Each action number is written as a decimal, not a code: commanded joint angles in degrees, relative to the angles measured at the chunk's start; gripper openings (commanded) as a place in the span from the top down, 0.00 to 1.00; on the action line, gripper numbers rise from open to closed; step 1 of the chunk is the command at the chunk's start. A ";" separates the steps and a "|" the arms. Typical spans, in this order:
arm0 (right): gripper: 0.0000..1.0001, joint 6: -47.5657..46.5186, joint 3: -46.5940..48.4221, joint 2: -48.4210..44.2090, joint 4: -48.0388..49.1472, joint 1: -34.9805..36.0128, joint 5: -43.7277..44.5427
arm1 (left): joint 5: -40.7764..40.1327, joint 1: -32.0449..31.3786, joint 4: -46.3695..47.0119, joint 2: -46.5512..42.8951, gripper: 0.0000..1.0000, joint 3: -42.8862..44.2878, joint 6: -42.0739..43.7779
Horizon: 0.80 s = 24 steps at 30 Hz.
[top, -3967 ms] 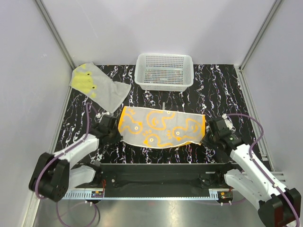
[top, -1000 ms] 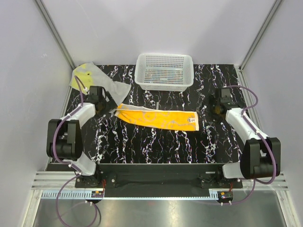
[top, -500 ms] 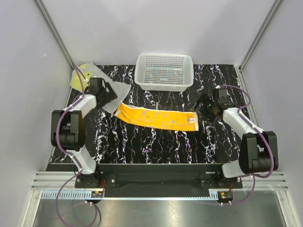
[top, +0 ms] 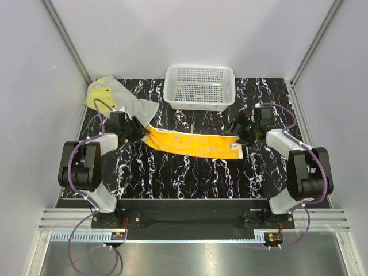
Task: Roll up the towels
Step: Fold the towel
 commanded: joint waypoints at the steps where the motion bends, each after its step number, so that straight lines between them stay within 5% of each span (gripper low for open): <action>1: 0.03 -0.64 1.40 2.10 3.55 0.37 -2.18 | 3.40 -0.02 6.30 0.35 0.53 0.10 0.73; 14: 0.04 -0.90 1.23 8.69 7.07 0.37 -2.45 | 2.52 0.07 -0.73 3.78 0.57 3.26 4.42; 21: 0.04 -0.90 1.05 11.07 8.39 0.37 -2.45 | 2.61 0.06 -2.23 4.14 0.74 3.79 5.21; 24: 0.04 -0.90 0.53 11.68 9.09 0.38 -2.45 | 0.51 -0.02 -3.46 3.09 0.63 3.18 6.00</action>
